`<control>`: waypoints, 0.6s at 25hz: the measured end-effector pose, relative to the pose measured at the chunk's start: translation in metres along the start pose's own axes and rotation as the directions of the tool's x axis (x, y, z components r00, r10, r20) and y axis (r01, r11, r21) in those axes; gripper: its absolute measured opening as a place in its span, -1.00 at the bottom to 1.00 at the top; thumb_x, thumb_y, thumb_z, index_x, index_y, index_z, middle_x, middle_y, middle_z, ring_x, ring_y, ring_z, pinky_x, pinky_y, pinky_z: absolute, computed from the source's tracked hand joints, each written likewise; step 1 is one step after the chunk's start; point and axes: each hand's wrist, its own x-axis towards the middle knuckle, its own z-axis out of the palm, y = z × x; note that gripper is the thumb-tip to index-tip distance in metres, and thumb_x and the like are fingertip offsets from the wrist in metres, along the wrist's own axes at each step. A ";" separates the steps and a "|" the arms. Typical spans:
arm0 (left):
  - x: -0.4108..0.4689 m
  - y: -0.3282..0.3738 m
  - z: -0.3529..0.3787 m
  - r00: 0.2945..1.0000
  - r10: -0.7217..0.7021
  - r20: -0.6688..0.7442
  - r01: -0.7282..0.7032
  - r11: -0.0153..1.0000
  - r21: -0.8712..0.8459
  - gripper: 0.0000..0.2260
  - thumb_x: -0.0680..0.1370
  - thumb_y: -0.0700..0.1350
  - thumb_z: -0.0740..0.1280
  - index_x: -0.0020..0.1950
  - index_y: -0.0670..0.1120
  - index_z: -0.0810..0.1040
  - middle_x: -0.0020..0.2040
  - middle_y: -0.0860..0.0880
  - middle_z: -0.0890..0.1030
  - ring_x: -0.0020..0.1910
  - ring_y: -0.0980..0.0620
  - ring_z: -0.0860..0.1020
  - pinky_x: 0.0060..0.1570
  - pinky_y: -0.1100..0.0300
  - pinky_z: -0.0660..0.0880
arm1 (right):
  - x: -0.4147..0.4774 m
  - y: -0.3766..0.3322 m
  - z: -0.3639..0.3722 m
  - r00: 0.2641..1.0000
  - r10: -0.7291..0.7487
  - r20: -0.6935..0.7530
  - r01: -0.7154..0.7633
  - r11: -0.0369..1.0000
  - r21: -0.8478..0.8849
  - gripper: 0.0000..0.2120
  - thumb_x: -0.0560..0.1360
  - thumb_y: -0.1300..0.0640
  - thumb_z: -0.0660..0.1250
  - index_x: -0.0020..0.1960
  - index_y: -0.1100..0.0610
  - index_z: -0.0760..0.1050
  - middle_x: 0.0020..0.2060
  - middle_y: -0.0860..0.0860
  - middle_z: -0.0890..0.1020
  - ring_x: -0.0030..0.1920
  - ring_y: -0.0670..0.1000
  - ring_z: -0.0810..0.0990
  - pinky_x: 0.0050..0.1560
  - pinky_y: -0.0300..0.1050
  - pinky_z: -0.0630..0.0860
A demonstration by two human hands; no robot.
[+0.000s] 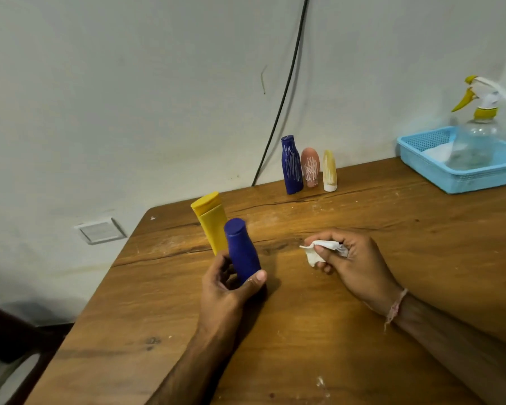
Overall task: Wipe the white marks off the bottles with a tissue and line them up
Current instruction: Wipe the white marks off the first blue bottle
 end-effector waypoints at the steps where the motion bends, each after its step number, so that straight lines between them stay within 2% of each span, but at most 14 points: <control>1: -0.002 -0.001 -0.010 0.998 -0.023 -0.064 0.023 1.000 -0.007 -0.38 0.20 0.11 0.68 0.21 0.12 0.59 0.15 0.09 0.70 0.16 0.06 0.65 0.18 -0.04 0.57 | 0.000 0.000 0.001 1.000 0.003 0.013 -0.003 1.000 -0.005 -0.79 0.56 0.31 0.41 0.03 0.04 0.72 -0.15 -0.01 0.74 -0.27 -0.03 0.68 -0.26 -0.16 0.57; 4: 0.003 0.002 -0.039 0.964 -0.071 -0.256 0.075 0.997 0.005 -0.39 0.23 0.06 0.64 0.24 0.05 0.56 0.16 -0.01 0.68 0.18 -0.04 0.64 0.22 -0.11 0.58 | -0.001 -0.003 0.001 0.999 0.016 0.031 -0.017 1.000 0.022 -0.81 0.56 0.31 0.41 0.02 0.07 0.72 -0.18 -0.03 0.72 -0.31 -0.04 0.66 -0.30 -0.21 0.53; 6: 0.015 0.009 -0.055 0.941 -0.003 -0.338 0.056 0.988 0.147 -0.41 0.30 0.08 0.59 0.27 0.02 0.49 0.18 -0.02 0.64 0.16 -0.01 0.62 0.17 -0.05 0.60 | 0.001 -0.004 0.001 0.998 0.053 0.031 -0.056 0.995 0.077 -0.82 0.57 0.31 0.39 0.00 0.08 0.72 -0.19 -0.01 0.72 -0.33 -0.02 0.63 -0.32 -0.15 0.52; 8: 0.030 0.011 -0.067 0.933 0.082 -0.350 0.038 0.945 0.325 -0.40 0.37 0.08 0.58 0.32 -0.02 0.43 0.22 -0.03 0.60 0.16 0.01 0.60 0.10 0.07 0.59 | 0.002 -0.004 0.001 0.996 0.077 0.039 -0.081 0.991 0.105 -0.82 0.58 0.31 0.38 0.00 0.10 0.72 -0.23 0.03 0.72 -0.34 -0.01 0.61 -0.32 -0.11 0.52; 10: 0.043 0.009 -0.075 0.928 0.087 -0.362 0.072 0.912 0.403 -0.41 0.42 0.05 0.58 0.34 -0.03 0.39 0.24 -0.03 0.57 0.18 -0.02 0.57 0.06 0.12 0.55 | 0.002 -0.003 0.000 0.994 0.096 0.051 -0.102 0.986 0.132 -0.83 0.59 0.30 0.37 0.03 0.11 0.71 -0.24 0.11 0.72 -0.33 0.00 0.61 -0.33 -0.10 0.52; 12: 0.052 0.003 -0.080 0.935 0.061 -0.349 0.097 0.903 0.418 -0.39 0.43 0.03 0.57 0.37 -0.04 0.36 0.24 -0.03 0.54 0.18 -0.02 0.54 0.11 0.06 0.54 | 0.002 -0.004 -0.002 0.990 0.126 0.059 -0.135 0.976 0.173 -0.83 0.61 0.28 0.36 0.06 0.11 0.70 -0.21 0.17 0.72 -0.31 0.01 0.61 -0.33 -0.11 0.52; 15: 0.058 -0.008 -0.084 0.949 0.013 -0.316 0.130 0.894 0.430 -0.33 0.43 0.02 0.58 0.42 -0.03 0.33 0.23 -0.02 0.53 0.21 -0.06 0.54 0.20 -0.06 0.55 | 0.002 -0.004 -0.002 0.983 0.157 0.091 -0.173 0.962 0.210 -0.84 0.62 0.26 0.34 0.08 0.14 0.69 -0.25 0.15 0.71 -0.32 0.02 0.59 -0.36 -0.16 0.49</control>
